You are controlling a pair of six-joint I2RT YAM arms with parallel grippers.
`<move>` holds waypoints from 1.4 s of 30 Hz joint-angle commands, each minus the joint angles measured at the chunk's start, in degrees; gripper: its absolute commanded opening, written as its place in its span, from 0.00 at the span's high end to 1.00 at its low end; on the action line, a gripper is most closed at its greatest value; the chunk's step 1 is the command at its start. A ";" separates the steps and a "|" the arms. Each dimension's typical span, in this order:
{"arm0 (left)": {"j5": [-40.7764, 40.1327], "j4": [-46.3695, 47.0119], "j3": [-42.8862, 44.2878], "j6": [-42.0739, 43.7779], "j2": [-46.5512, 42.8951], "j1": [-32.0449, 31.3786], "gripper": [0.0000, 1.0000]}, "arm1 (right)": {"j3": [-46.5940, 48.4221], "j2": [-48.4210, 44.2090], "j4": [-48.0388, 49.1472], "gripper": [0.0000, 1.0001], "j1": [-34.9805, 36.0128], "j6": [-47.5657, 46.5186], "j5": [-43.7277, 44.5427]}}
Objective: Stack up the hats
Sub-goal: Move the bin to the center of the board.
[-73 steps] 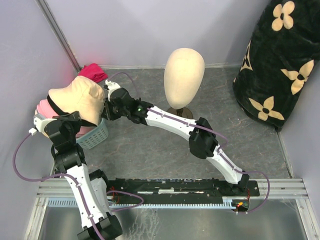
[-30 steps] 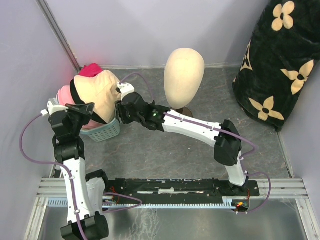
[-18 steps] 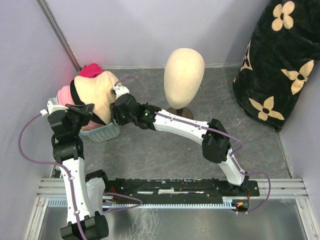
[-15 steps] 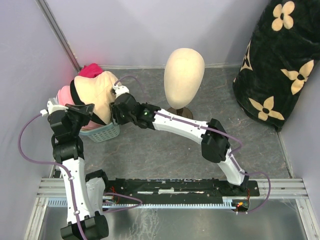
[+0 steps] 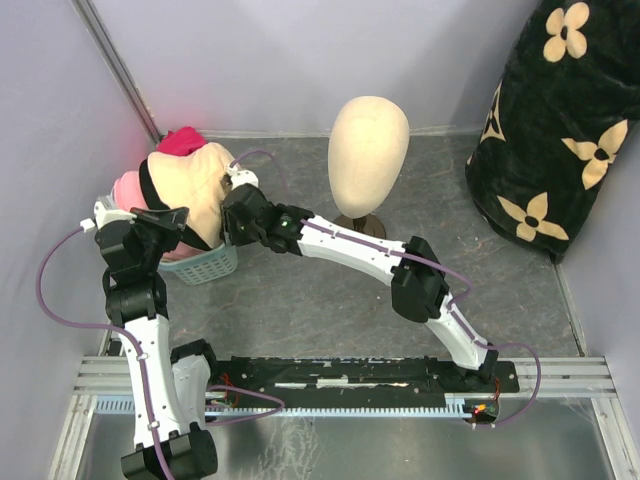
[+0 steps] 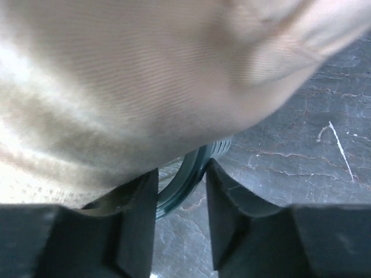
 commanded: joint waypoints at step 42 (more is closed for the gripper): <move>17.63 22.92 -2.22 -8.08 6.42 -15.35 0.97 | -38.52 -29.88 7.68 0.99 1.20 -1.78 23.42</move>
